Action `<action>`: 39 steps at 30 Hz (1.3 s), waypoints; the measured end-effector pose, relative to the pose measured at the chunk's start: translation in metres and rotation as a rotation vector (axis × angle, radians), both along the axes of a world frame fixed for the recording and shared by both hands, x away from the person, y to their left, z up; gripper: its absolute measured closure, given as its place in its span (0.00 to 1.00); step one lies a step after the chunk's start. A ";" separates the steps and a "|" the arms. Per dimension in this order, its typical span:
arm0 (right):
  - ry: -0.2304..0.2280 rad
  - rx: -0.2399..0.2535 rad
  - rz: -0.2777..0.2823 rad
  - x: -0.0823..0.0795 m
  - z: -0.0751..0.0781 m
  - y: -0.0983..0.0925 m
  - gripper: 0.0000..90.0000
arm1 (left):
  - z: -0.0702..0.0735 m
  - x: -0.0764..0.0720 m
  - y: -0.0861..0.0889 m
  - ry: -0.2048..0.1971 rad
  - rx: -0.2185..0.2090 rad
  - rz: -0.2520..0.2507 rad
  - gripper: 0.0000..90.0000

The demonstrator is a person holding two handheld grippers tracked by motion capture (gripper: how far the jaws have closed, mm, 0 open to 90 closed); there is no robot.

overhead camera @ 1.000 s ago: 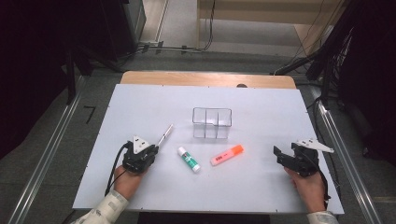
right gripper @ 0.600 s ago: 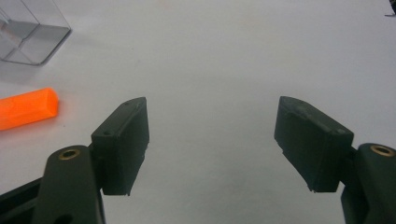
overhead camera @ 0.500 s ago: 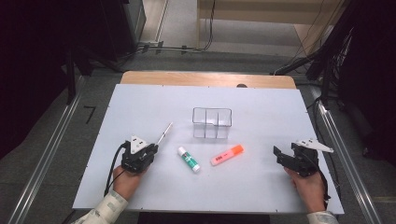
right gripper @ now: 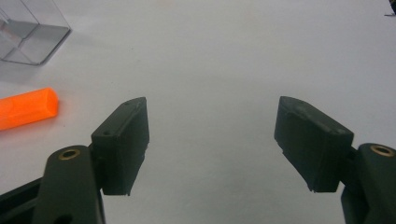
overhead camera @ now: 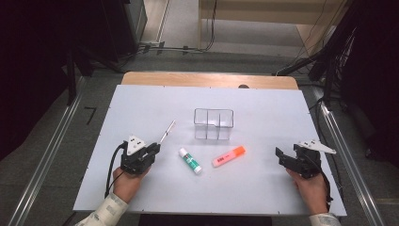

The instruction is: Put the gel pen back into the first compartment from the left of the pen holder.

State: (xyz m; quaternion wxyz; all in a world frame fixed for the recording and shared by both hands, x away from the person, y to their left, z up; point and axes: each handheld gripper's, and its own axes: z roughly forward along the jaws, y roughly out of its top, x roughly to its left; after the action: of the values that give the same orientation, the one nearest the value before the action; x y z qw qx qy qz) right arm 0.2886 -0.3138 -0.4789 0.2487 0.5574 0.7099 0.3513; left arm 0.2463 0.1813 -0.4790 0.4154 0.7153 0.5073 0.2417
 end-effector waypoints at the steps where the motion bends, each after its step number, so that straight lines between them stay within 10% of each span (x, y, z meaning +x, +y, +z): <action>1: 0.000 0.000 -0.001 0.000 0.000 0.000 0.28 | 0.001 0.000 0.000 -0.001 -0.004 0.000 0.90; 39: 0.005 0.002 0.000 0.000 0.000 0.000 0.28 | 0.028 -0.001 -0.017 -0.064 -0.057 -0.051 0.90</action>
State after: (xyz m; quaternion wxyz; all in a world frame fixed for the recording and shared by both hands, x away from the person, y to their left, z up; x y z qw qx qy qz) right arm 0.2888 -0.3136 -0.4789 0.2463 0.5584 0.7104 0.3505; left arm 0.2449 0.1646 -0.4505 0.4576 0.7079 0.4820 0.2393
